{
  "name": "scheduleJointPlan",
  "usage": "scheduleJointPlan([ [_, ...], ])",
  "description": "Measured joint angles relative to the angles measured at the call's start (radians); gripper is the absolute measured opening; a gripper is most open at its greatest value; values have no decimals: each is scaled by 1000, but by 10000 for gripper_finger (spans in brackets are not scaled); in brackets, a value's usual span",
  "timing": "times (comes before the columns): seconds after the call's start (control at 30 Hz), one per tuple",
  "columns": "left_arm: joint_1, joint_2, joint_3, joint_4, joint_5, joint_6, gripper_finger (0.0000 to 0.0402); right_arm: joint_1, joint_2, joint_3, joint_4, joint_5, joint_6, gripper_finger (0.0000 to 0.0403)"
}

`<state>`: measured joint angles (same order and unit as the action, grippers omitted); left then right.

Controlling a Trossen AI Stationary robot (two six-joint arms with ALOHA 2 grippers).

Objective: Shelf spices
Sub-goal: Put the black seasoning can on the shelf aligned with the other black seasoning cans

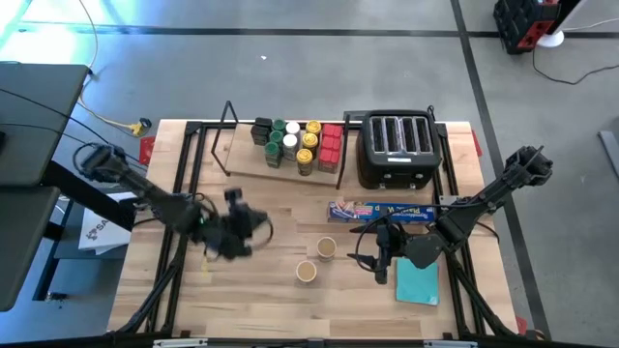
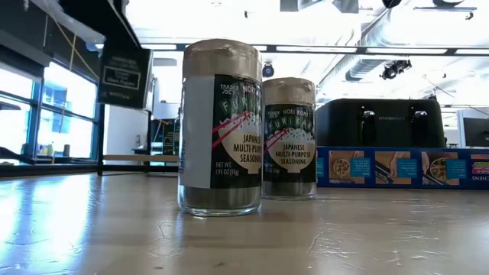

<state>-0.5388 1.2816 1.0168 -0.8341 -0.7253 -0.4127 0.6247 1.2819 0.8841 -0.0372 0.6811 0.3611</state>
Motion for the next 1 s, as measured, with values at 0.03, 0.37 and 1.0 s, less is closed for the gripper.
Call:
scheduleJointPlan([
  [0.03, 42, -23, 0, -41, 6, 33, 122, 0, 0, 0, 0, 0, 0, 296],
  [0.37, 506, -100, -40, -103, 137, 475, 122, -1, 0, 0, 0, 0, 24, 296],
  [1.0, 1002, -95, -165, 253, 530, 1046, 130, -3, 0, 0, -3, 28, 32, 296],
])
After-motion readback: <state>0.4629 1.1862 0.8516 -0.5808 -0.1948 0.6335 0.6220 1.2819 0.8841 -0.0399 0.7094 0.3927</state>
